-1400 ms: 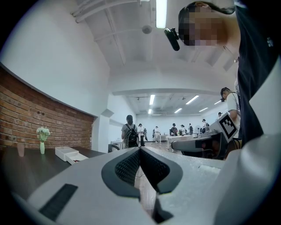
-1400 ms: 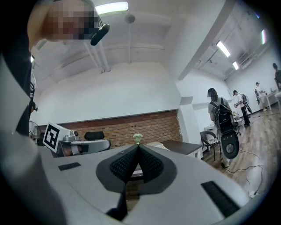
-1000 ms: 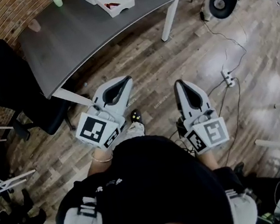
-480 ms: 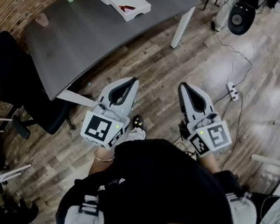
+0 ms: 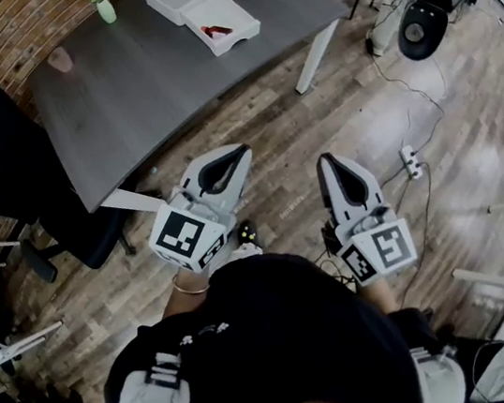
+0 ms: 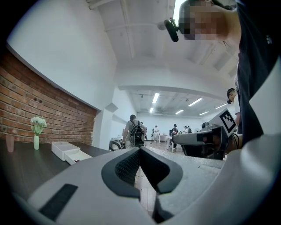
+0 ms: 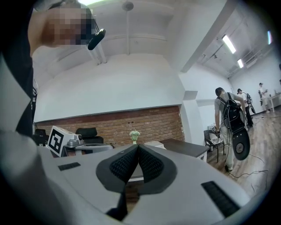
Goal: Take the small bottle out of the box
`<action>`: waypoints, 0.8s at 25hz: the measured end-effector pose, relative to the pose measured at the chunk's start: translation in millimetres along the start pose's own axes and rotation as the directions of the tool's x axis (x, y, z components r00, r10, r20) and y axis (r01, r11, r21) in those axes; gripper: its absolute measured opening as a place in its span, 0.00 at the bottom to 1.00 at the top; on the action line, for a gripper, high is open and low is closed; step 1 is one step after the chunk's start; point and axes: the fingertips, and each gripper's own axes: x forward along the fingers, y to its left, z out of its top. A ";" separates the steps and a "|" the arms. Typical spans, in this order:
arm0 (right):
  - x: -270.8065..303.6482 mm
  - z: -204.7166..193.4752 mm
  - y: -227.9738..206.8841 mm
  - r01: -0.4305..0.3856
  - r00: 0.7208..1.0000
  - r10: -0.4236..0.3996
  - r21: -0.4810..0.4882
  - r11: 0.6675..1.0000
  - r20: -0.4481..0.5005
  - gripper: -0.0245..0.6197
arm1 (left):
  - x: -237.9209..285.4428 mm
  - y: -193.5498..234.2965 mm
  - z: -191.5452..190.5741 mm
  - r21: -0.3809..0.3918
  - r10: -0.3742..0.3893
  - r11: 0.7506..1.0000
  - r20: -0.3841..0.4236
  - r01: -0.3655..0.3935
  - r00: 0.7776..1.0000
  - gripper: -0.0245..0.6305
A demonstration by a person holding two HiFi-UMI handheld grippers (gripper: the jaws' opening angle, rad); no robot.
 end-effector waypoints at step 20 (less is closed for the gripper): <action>66.8 5.7 -11.0 0.090 0.996 -0.090 -0.030 0.995 -0.001 0.06 | 28.7 74.3 2.0 -0.028 -0.078 0.996 0.036 0.079 0.996 0.04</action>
